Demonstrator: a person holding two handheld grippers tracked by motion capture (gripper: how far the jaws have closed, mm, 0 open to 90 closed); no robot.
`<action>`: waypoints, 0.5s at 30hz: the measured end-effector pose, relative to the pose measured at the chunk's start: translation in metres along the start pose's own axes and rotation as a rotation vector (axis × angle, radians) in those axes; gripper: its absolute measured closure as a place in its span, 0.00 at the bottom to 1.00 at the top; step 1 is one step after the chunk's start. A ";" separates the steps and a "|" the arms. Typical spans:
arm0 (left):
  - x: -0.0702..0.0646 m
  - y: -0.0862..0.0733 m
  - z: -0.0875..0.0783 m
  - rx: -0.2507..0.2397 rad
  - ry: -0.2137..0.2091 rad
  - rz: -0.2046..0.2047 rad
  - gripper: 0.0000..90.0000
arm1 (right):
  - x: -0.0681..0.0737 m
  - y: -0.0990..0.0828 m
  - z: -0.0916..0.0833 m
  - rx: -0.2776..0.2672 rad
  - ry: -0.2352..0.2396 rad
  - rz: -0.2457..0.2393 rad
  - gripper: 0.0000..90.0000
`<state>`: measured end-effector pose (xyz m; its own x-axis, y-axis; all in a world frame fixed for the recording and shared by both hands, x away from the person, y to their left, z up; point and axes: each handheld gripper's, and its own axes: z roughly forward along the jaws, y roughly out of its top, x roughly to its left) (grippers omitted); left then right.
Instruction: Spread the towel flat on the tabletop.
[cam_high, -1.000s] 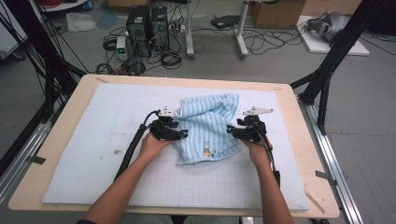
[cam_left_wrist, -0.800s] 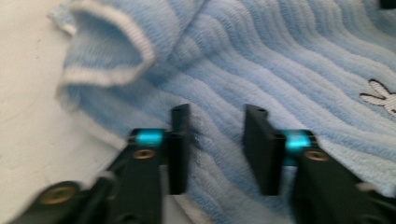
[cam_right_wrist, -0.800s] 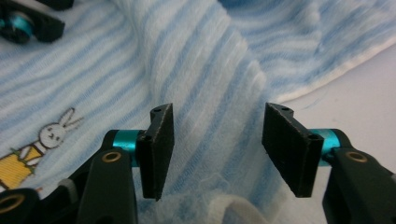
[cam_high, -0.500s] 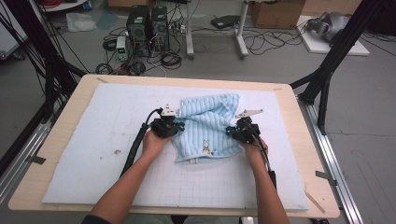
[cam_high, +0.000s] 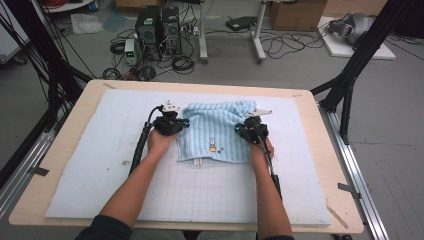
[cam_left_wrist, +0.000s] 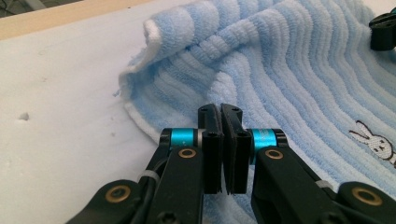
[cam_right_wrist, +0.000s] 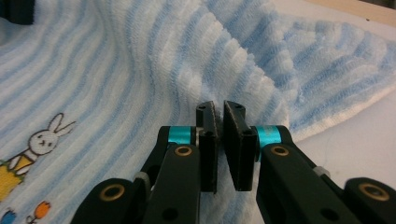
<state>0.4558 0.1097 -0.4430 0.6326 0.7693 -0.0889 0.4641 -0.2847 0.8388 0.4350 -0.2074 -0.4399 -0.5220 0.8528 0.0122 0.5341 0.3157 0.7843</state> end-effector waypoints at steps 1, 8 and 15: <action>0.000 0.000 0.001 -0.006 0.004 -0.004 0.96 | -0.001 0.000 0.002 -0.004 -0.006 -0.002 0.93; 0.004 -0.003 0.002 0.006 0.034 -0.089 0.62 | -0.001 -0.001 0.004 0.007 -0.025 0.017 0.79; 0.005 -0.009 -0.027 -0.020 -0.002 -0.098 0.47 | -0.009 -0.003 -0.037 -0.088 -0.019 0.038 0.69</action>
<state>0.4380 0.1317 -0.4360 0.5862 0.7916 -0.1724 0.5113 -0.1964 0.8367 0.4133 -0.2311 -0.4196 -0.4896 0.8714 0.0320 0.4921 0.2458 0.8351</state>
